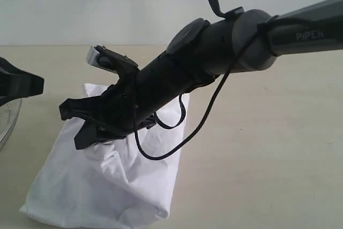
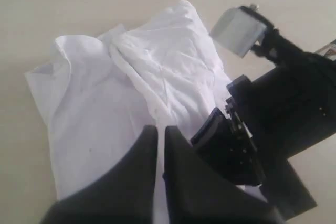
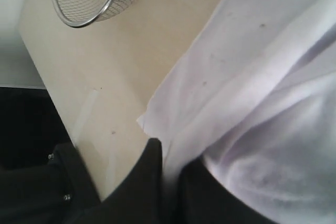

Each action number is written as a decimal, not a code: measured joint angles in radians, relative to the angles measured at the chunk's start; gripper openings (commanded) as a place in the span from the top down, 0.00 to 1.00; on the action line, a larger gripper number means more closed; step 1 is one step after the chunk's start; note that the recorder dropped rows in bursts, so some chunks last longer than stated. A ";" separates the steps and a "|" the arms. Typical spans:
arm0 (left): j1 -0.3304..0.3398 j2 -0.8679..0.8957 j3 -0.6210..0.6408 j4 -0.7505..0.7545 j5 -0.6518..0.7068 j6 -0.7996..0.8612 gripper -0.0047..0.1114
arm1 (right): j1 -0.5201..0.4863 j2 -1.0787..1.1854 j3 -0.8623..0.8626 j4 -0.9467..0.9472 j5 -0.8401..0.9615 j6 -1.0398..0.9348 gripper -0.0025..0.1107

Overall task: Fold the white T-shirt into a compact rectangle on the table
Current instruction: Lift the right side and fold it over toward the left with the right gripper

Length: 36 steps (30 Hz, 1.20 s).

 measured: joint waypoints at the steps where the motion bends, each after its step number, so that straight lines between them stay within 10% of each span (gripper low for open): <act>1: 0.000 0.000 -0.002 0.037 0.016 -0.028 0.92 | 0.000 0.000 -0.003 0.000 0.002 0.005 0.98; 19: 0.000 0.354 -0.002 0.257 0.086 -0.204 0.92 | 0.002 -0.002 -0.006 -0.029 -0.016 0.015 0.98; 36: 0.034 0.156 -0.035 0.284 0.111 -0.245 0.92 | 0.087 -0.005 -0.051 -0.055 -0.020 -0.010 0.98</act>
